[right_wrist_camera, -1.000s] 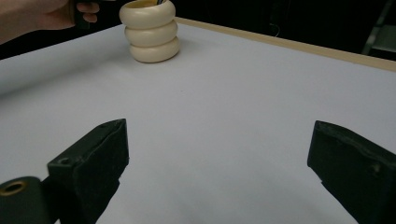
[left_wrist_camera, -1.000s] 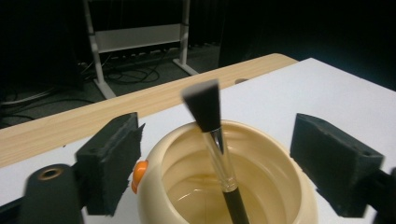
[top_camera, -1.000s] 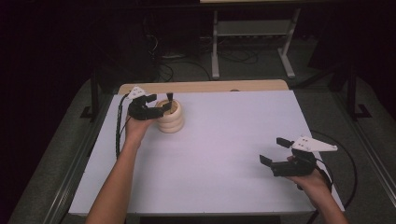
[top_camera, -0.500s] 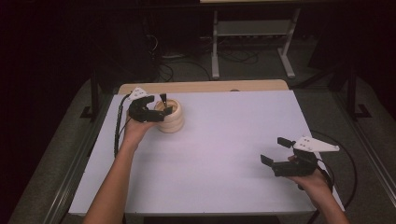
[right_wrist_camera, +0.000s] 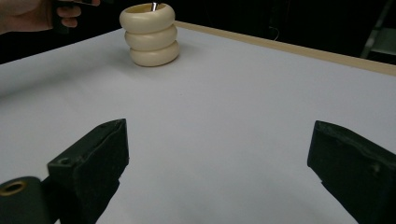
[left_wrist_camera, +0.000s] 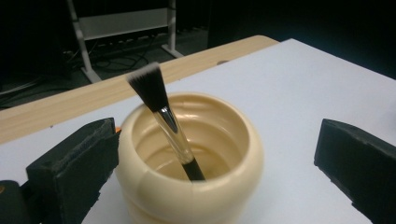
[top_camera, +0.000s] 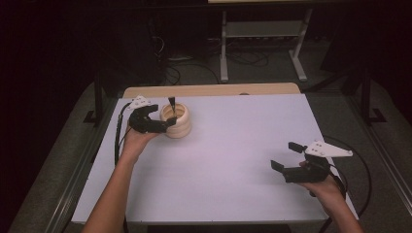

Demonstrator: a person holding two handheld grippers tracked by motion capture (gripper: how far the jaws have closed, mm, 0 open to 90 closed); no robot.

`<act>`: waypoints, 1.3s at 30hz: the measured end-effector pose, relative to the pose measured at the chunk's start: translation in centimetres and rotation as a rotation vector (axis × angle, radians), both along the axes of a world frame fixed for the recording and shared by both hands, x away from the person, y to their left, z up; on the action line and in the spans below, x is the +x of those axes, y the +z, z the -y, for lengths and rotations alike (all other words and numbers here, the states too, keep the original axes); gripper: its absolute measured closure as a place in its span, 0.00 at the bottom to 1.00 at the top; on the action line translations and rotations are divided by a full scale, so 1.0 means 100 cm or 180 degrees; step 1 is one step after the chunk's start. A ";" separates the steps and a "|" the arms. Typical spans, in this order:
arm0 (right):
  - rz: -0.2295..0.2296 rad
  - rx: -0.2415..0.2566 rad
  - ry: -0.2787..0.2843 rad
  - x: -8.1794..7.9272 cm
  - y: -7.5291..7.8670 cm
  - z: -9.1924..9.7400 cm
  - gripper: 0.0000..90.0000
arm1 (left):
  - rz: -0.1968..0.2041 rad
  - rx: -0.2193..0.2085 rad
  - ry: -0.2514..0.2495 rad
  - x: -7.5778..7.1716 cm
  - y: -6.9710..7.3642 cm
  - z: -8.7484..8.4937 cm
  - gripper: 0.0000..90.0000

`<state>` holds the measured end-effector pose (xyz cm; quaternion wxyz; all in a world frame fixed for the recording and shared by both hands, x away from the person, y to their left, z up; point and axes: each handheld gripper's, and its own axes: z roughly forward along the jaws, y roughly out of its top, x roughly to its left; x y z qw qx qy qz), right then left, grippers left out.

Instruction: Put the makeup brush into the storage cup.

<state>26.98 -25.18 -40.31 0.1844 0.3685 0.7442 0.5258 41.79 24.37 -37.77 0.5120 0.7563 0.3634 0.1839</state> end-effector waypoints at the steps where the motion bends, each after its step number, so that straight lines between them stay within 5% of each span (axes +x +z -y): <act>1: 0.0004 0.0000 0.0004 0.000 0.000 0.000 0.05 | 0.0022 -0.0006 -0.0009 -0.005 0.001 -0.001 0.00; 18: 0.0001 -0.0015 0.0006 0.000 0.000 -0.001 0.05 | -0.0019 0.0002 -0.0182 -0.042 0.008 -0.005 0.00; 39: -0.0007 -0.0013 -0.0006 -0.001 0.000 -0.001 0.05 | -0.0019 -0.0033 -0.0351 -0.085 -0.001 -0.005 0.00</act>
